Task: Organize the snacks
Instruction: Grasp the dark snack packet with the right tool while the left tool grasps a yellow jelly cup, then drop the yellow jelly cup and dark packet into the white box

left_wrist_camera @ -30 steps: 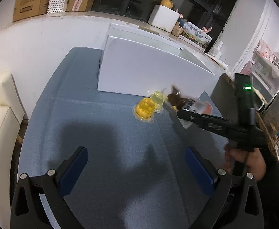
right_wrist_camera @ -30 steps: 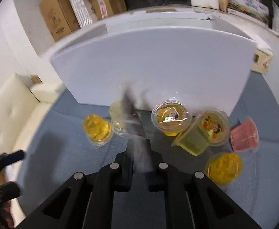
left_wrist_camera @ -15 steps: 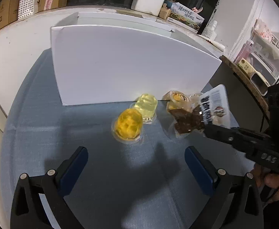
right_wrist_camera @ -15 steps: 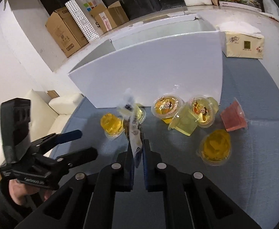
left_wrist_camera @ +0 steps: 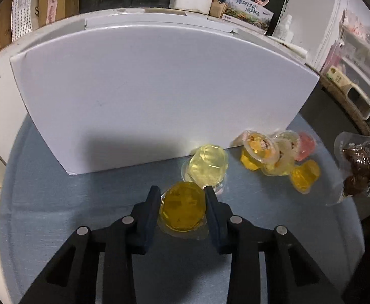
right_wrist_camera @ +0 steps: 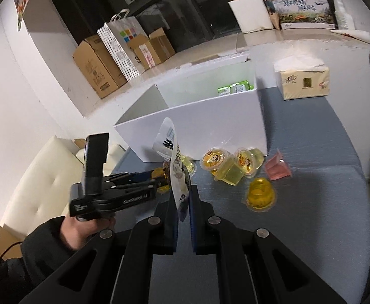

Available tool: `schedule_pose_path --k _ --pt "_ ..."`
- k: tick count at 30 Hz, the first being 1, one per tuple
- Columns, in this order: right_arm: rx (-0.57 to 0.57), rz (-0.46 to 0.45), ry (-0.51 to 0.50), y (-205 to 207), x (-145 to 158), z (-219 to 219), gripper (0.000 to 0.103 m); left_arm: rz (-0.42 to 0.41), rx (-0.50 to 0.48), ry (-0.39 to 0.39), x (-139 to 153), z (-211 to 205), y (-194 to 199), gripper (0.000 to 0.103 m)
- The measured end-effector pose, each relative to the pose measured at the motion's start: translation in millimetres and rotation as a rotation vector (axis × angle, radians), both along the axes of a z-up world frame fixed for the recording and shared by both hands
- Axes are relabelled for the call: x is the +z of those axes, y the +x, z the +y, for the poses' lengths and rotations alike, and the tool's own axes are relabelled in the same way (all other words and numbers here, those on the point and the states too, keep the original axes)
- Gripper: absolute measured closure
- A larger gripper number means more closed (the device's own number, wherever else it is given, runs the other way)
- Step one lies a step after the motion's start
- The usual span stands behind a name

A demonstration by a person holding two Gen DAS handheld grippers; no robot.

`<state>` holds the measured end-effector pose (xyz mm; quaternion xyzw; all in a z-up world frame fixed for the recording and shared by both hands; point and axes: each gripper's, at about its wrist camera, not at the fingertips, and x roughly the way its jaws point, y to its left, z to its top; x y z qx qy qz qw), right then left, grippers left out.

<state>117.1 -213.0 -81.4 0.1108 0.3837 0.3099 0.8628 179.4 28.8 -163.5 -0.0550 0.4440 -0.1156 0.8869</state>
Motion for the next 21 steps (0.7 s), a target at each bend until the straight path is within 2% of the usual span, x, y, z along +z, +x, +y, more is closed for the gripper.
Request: schedule_pose_path --k 5,15,21 --pt "-0.01 -0.008 0.023 -0.5 4.7 -4.3 0.096 -0.037 0.008 -0.02 8.8 9.5 -20.0 0.067" --pt "0.02 0.004 0.018 1.3 -1.5 5.8 0.096 -0.134 -0.002 -0.103 53.4 25.0 -81.0 0.067" --pt "0.041 -0.036 0.025 5.8 16.2 10.1 0.096 -0.199 -0.008 -0.118 88.0 25.7 -81.2 0.067"
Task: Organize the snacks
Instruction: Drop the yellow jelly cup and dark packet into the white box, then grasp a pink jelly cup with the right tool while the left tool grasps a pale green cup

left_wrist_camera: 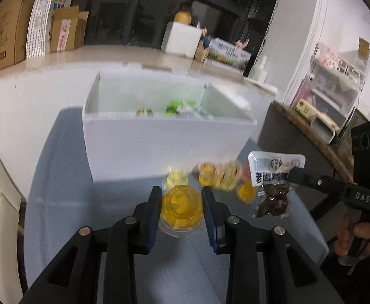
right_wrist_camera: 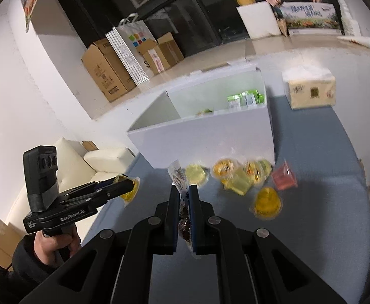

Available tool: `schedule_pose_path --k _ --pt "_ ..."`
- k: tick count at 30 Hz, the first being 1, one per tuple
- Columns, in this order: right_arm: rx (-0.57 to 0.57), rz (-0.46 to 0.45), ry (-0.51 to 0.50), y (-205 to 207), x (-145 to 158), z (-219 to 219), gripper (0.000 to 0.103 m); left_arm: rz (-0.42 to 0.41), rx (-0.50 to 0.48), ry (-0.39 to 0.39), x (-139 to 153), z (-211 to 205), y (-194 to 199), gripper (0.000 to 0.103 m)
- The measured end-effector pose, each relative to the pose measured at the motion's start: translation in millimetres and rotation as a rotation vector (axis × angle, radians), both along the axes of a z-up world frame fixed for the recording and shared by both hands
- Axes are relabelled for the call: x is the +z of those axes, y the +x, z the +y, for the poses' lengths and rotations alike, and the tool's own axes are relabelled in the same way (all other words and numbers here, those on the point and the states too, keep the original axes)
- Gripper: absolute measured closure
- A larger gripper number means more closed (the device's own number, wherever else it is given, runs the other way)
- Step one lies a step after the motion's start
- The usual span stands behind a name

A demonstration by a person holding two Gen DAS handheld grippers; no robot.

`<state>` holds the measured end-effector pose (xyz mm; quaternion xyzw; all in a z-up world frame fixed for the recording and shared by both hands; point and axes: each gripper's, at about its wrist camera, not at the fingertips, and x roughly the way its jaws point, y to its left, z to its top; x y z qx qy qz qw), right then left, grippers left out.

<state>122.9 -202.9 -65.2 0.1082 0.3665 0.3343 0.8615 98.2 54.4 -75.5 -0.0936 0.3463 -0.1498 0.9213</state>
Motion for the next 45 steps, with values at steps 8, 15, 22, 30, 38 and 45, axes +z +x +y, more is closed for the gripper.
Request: schedule_pose_path --k 8,15,22,30,38,45 --pt "0.017 -0.132 -0.018 42.4 65.4 17.3 0.096 -0.129 -0.017 0.031 68.5 1.5 68.1 0.067" --pt "0.016 -0.116 -0.031 134.5 86.4 44.9 0.096 -0.072 0.006 0.066 61.3 11.1 151.4 0.067" --pt "-0.054 0.025 -0.105 190.7 47.5 60.5 0.013 -0.003 0.064 0.072 30.1 22.1 172.6 0.006" --pt "-0.119 0.014 -0.137 171.3 41.2 39.4 0.0 -0.024 0.024 0.091 31.1 14.9 149.2 0.0" --pt "-0.112 -0.135 -0.173 97.8 58.4 1.2 0.0 -0.055 -0.036 0.044 29.2 -7.9 77.4 0.0" --pt "-0.207 -0.034 -0.19 41.1 -4.2 -46.5 0.0 -0.004 -0.05 -0.067 -12.3 -25.9 3.1 0.0"
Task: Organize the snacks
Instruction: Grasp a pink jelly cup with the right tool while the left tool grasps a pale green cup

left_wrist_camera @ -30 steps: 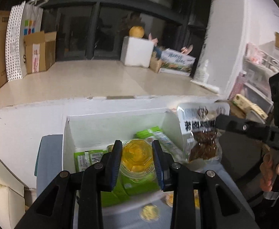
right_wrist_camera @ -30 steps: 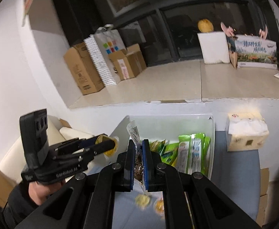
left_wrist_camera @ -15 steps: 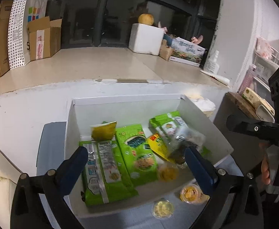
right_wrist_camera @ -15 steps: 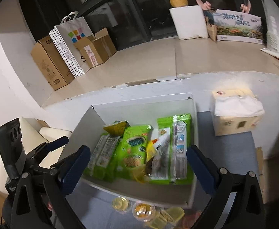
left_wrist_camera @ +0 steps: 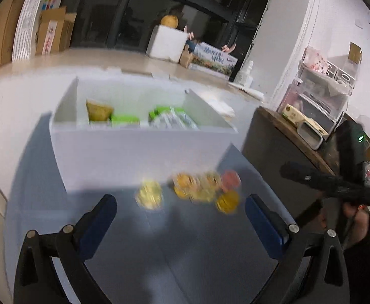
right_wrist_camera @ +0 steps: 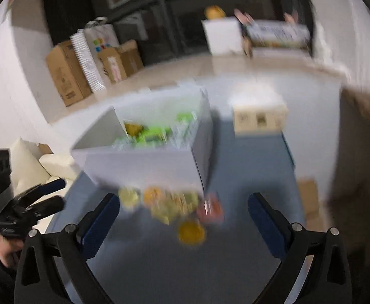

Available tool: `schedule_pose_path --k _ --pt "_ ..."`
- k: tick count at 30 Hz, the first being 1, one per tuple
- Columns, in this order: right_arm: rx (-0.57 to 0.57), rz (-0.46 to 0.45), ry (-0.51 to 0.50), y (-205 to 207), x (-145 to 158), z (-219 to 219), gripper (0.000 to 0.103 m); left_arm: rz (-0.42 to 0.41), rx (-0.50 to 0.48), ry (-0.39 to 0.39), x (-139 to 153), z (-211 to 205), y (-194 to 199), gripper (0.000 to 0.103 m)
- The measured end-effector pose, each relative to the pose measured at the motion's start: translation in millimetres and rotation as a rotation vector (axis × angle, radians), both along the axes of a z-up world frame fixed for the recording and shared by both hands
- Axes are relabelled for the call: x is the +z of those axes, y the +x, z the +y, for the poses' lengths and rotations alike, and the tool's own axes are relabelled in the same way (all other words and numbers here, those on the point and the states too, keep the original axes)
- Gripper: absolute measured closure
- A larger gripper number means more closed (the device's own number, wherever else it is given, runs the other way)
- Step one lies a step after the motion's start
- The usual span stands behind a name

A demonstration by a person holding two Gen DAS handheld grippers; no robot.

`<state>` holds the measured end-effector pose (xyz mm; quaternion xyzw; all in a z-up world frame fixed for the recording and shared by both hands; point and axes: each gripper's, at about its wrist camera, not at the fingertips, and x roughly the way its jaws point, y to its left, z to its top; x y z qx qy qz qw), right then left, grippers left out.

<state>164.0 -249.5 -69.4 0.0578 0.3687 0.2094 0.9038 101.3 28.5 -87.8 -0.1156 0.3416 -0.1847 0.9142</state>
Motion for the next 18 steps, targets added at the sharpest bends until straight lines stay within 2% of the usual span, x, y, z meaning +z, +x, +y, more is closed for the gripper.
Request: schedule_pose_path --k 2,5,10,18 --pt "-0.026 0.042 0.016 -4.1 -20.9 -7.1 0.0 0.022 -0.004 0.001 -6.1 -4.0 -5.5 0.0" --pt "-0.048 0.082 -0.043 -2.6 -40.6 -4.7 0.0 0.041 0.004 0.022 -11.6 -5.7 -10.4 0.0" --pt "-0.031 0.098 -0.103 12.3 -47.3 5.4 0.0 0.058 0.025 0.011 -15.5 -0.9 -10.2 0.0" --pt "-0.012 0.11 -0.184 62.3 -60.5 20.1 0.0 0.086 0.035 0.002 -24.0 5.3 -12.0 0.0"
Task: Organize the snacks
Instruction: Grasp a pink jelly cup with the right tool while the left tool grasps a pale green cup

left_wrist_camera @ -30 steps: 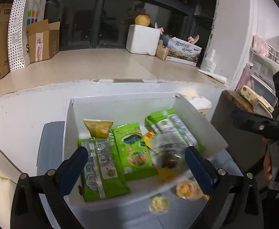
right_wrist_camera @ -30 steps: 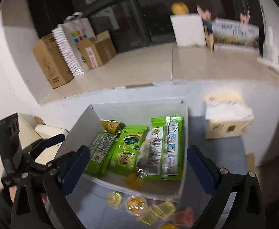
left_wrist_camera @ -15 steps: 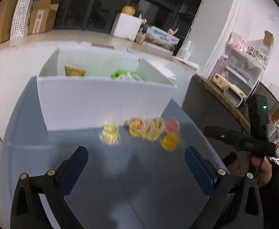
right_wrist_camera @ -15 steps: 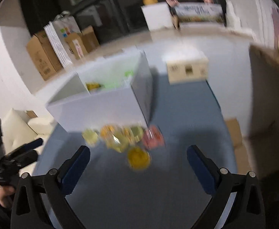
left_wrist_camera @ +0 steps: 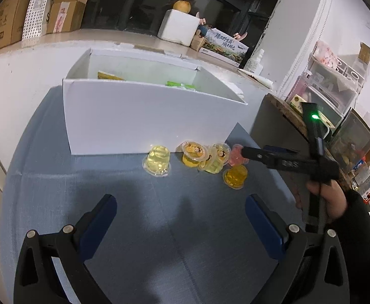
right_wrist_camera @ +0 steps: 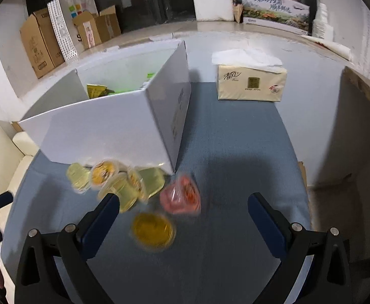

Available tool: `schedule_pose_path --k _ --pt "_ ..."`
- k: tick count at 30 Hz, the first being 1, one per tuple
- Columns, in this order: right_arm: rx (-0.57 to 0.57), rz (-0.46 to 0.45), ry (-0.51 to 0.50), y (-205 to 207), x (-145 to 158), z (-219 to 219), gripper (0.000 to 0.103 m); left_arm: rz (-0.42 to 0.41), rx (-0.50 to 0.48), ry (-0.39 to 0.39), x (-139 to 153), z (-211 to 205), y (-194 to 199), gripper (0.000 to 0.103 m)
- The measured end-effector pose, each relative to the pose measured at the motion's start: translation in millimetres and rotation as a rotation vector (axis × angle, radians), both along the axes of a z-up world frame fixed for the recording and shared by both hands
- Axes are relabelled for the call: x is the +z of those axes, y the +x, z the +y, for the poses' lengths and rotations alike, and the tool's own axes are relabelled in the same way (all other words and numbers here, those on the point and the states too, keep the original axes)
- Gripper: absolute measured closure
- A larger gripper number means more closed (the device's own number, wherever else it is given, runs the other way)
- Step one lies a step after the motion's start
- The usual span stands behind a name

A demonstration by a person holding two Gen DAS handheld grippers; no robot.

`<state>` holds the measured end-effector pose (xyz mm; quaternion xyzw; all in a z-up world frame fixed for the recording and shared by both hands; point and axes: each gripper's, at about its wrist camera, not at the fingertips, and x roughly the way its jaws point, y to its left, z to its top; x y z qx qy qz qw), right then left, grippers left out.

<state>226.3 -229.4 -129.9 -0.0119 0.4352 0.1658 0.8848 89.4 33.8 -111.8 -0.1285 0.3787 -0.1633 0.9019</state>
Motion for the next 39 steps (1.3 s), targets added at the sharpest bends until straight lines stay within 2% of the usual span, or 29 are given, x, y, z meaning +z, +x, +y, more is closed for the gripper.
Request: schedule_pose_path --k 4,6,8,9,13,14,15,24,33,34,37,39 --pt "0.003 0.057 -0.027 17.6 -17.7 5.1 0.003 0.009 0.002 -0.004 -4.0 1.8 0.5 0.0" --pt "0.021 0.084 -0.027 21.1 -26.0 7.5 0.024 0.014 0.0 -0.003 -5.3 1.1 2.6 0.0" --pt "0.049 0.104 0.007 23.4 -31.5 8.1 0.034 0.02 -0.006 -0.007 -6.9 -0.4 5.6 0.0" --pt "0.061 0.105 0.013 23.5 -31.4 8.7 0.044 0.024 -0.009 -0.006 -8.0 -1.5 7.3 0.0" --pt "0.1 0.109 0.041 16.9 -28.8 8.9 0.054 0.036 -0.026 0.006 -13.4 -8.5 15.4 0.0" --pt "0.102 0.115 0.055 15.6 -28.8 6.3 0.058 0.036 -0.031 0.01 -14.5 -10.5 17.3 0.0" --pt "0.103 0.119 0.068 13.4 -28.4 4.3 0.067 0.038 -0.037 0.017 -16.1 -12.8 20.2 0.0" --pt "0.096 0.058 0.175 -24.2 2.9 -18.8 0.067 0.086 -0.046 0.056 -35.1 -28.1 57.0 0.0" --pt "0.111 -0.009 0.289 -80.7 37.9 -31.6 0.067 0.107 0.003 0.093 -47.3 -31.9 103.0 0.0" --pt "0.111 -0.012 0.293 -84.3 39.1 -32.5 0.067 0.107 0.012 0.097 -48.8 -30.8 106.6 0.004" --pt "0.109 -0.01 0.304 -88.7 39.1 -35.2 0.067 0.134 0.039 0.082 -55.2 -25.8 113.1 0.063" --pt "0.106 -0.005 0.312 -88.6 37.6 -37.4 0.067 0.124 0.029 0.088 -55.7 -25.7 113.1 0.063"
